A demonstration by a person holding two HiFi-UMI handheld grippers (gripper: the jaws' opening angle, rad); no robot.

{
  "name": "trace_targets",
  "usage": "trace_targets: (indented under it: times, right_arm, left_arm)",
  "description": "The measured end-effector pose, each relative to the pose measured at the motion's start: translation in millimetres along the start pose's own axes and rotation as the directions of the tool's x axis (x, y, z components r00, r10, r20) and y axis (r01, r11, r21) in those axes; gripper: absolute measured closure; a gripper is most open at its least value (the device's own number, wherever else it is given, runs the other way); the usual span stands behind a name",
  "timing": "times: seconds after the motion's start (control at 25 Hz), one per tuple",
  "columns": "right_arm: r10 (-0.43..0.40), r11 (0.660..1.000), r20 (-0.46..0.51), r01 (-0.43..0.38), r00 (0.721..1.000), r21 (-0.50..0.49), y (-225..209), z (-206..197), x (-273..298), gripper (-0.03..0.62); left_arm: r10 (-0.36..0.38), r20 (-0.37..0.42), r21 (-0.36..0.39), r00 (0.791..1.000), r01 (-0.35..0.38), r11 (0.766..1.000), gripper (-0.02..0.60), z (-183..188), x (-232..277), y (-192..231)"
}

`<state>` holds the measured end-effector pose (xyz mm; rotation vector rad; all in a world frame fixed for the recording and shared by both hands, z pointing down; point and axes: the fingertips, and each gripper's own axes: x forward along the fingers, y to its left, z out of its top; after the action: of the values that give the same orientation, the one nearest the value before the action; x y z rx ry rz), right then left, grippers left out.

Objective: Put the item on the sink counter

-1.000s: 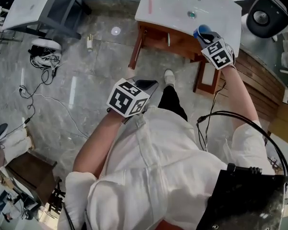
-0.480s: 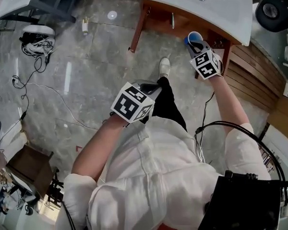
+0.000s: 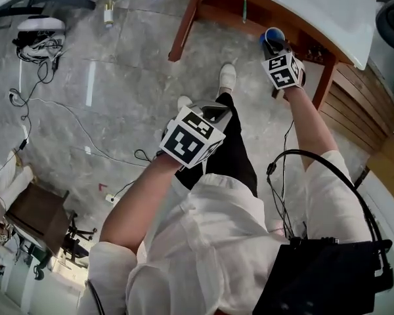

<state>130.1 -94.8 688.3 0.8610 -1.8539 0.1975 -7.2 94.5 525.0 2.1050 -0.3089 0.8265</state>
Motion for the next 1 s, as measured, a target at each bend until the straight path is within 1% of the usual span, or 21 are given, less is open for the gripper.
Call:
trace_targets:
  times: [0.12,0.24,0.4,0.6,0.76,0.88,1.0]
  right_arm:
    - [-0.020,1.000,0.005,0.020,1.000,-0.014,-15,-5,29,0.574]
    - [-0.036,0.999,-0.002,0.036,0.999,-0.034,-23,-15,52,0.574]
    - [-0.065,0.997,-0.003,0.065,0.998,-0.043,-45,-22,79,0.574]
    - [-0.074,0.996,-0.013,0.073,0.997,-0.057,-62,-24,105,0.574]
    - [-0.081,0.994,-0.017,0.080,0.997,-0.070,-72,-22,123,0.574]
    - [-0.080,0.993,-0.021,0.078,0.997,-0.086,-75,-22,133,0.574]
    - [-0.077,0.993,-0.028,0.074,0.997,-0.089,-78,-23,139,0.572]
  left_arm:
    - [0.001,0.009,-0.010,1.000,0.000,1.000,0.577,11,13,12]
    - [-0.007,-0.006,-0.018,1.000,0.006,1.000,0.577,14,28,18]
    - [-0.008,0.005,-0.050,1.000,0.008,0.999,0.577,21,44,27]
    - [-0.012,0.006,-0.071,1.000,0.012,0.997,0.577,26,56,34]
    - [-0.010,0.013,-0.105,1.000,0.012,0.994,0.577,30,60,47]
    - [-0.031,0.026,-0.145,0.999,0.035,0.989,0.577,32,59,51]
    - [-0.032,0.034,-0.155,0.999,0.037,0.987,0.577,32,60,55]
